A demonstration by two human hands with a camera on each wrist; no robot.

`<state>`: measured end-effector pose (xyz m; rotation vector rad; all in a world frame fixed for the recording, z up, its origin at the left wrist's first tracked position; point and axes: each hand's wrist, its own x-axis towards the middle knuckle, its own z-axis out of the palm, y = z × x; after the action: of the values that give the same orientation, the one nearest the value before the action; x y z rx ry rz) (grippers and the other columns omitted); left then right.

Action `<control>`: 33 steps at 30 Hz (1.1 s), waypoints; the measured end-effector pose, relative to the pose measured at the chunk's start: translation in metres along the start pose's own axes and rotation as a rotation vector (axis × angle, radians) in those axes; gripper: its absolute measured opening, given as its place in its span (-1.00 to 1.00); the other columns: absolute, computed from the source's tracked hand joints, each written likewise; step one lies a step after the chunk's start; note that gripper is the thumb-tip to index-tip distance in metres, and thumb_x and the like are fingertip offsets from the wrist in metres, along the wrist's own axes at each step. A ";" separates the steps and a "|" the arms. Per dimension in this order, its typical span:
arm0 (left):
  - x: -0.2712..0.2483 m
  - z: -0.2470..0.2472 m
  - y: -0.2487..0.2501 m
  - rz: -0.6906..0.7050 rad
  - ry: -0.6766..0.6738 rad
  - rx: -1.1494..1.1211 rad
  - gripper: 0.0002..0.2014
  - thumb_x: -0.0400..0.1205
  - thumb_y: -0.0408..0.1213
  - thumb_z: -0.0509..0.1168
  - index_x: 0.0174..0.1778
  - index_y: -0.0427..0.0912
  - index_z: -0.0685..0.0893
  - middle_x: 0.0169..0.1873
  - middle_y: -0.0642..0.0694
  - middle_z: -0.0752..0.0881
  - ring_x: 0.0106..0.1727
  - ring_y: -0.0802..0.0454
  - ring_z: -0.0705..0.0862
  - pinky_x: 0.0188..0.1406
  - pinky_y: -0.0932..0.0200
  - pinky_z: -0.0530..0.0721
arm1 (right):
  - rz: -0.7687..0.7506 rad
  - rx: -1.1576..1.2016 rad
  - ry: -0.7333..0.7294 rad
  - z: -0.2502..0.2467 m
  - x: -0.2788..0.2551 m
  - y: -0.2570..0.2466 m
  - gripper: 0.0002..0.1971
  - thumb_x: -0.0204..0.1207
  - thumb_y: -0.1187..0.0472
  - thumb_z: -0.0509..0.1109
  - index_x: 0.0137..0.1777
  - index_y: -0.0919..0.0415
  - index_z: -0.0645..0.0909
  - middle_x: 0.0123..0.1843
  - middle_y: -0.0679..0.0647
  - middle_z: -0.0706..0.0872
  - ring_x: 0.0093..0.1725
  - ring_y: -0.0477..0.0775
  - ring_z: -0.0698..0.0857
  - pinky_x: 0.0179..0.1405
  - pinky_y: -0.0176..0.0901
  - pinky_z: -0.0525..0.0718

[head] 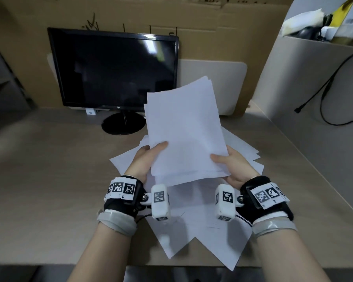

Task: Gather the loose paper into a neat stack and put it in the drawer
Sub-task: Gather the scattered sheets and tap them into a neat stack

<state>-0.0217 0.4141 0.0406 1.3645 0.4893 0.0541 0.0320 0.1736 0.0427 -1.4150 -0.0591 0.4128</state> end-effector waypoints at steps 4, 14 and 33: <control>-0.007 0.005 0.011 0.015 0.015 0.028 0.09 0.23 0.42 0.61 0.62 -0.04 0.48 0.43 0.02 0.68 0.42 -0.05 0.69 0.49 -0.17 0.59 | -0.095 0.039 0.029 -0.014 -0.012 -0.010 -0.66 0.65 0.49 0.29 0.26 0.08 0.63 0.12 0.08 0.85 0.08 0.13 0.82 0.12 0.05 0.78; -0.002 0.003 0.004 0.125 0.072 -0.080 -0.81 0.67 -0.25 0.46 0.17 -0.19 0.80 0.05 -0.15 0.89 0.12 -0.22 0.86 0.29 -0.30 0.74 | -0.132 0.093 0.102 -0.039 -0.018 -0.011 -0.57 0.63 0.44 0.34 0.48 0.17 0.54 0.31 0.16 0.77 0.31 0.24 0.73 0.35 0.24 0.64; 0.025 -0.013 -0.015 0.007 0.274 0.125 -0.88 0.58 -0.39 0.46 -0.29 -0.20 0.73 -0.26 -0.21 0.74 -0.24 -0.14 0.68 -0.13 0.08 0.63 | 0.326 -0.167 0.222 -0.046 -0.008 0.001 -0.62 0.62 0.20 0.46 0.33 0.43 0.60 -0.14 0.16 0.67 -0.35 0.14 0.73 -0.31 -0.03 0.84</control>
<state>-0.0072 0.4310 0.0175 1.4892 0.7273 0.2218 0.0377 0.1276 0.0351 -1.6336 0.3279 0.5255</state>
